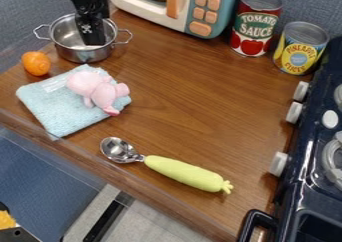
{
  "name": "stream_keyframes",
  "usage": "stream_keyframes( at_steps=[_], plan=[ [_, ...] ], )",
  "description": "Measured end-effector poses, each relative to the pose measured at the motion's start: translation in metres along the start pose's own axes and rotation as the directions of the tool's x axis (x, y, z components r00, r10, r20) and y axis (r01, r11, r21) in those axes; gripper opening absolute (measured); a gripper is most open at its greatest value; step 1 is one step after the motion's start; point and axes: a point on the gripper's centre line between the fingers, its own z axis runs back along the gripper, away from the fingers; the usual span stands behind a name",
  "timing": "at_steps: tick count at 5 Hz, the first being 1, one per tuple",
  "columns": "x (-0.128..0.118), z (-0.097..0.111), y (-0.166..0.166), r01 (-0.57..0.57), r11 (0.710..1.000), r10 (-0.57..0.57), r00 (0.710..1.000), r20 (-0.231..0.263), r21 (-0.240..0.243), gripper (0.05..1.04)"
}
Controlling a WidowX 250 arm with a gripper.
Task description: Move the silver pot to the right side of the table
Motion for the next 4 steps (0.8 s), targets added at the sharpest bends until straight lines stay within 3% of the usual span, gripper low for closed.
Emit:
stream_keyframes(
  at_steps=[1, 2, 3, 4],
  plan=[
    [0.008, -0.015, -0.011, -0.072, 0.997, 0.072, 0.997, 0.009, -0.006, 1.001],
    [0.016, -0.030, -0.010, -0.101, 0.995, 0.100, 0.993, 0.055, 0.020, 1.001],
    [0.021, -0.039, -0.009, -0.108, 0.994, 0.105, 0.986, 0.126, 0.018, 0.965],
    [0.018, -0.052, -0.006, -0.076, 0.997, 0.068, 0.979, 0.194, 0.031, 0.687]
  ],
)
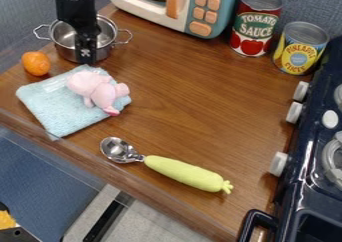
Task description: Move the silver pot to the right side of the table
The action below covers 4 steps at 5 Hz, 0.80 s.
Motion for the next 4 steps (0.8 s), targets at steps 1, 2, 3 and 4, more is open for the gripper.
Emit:
stream_keyframes(
  at_steps=[1, 2, 3, 4],
  plan=[
    [0.0013, -0.0008, -0.0014, -0.003, 1.000, 0.003, 1.000, 0.016, -0.010, 0.380],
    [0.0012, -0.0009, -0.0037, -0.006, 1.000, 0.006, 1.000, 0.012, -0.024, 0.161],
    [0.0033, -0.0008, -0.0064, -0.001, 0.999, 0.002, 1.000, 0.025, -0.041, 0.078],
    [0.0021, -0.0004, -0.0040, -0.005, 1.000, 0.006, 1.000, 0.016, -0.029, 0.073]
  ],
)
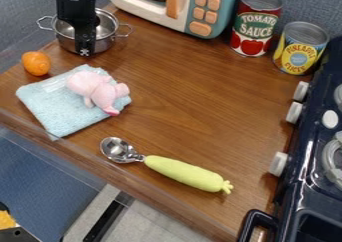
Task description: Move the silver pot to the right side of the table
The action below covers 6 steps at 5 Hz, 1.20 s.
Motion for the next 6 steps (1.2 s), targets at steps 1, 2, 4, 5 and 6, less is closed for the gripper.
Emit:
stream_keyframes(
  at_steps=[1, 2, 4, 5, 6],
  plan=[
    [0.001, 0.018, 0.005, -0.012, 0.999, 0.014, 0.999, -0.052, 0.044, 0.070],
    [-0.004, 0.048, 0.006, -0.013, 0.999, 0.017, 0.995, -0.099, 0.033, 0.068],
    [-0.049, 0.117, 0.046, 0.123, 0.992, -0.125, 0.971, -0.203, -0.020, 0.068],
    [-0.086, 0.123, 0.074, 0.254, 0.966, -0.258, 0.934, -0.246, -0.048, 0.068],
    [-0.133, 0.123, 0.099, 0.354, 0.929, -0.370, 0.894, -0.253, -0.107, 0.068]
  ],
)
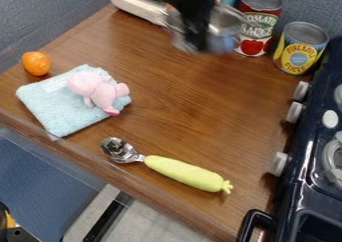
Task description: Move the silver pot to the right side of the table
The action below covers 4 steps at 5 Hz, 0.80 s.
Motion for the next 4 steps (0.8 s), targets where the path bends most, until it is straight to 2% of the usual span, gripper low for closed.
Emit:
stream_keyframes(
  at_steps=[2, 4],
  plan=[
    [-0.027, -0.051, -0.004, 0.110, 0.992, -0.111, 0.994, 0.022, 0.057, 0.068],
    [-0.044, -0.074, -0.013, 0.175, 0.982, -0.175, 0.985, 0.001, 0.070, 0.068]
  ],
)
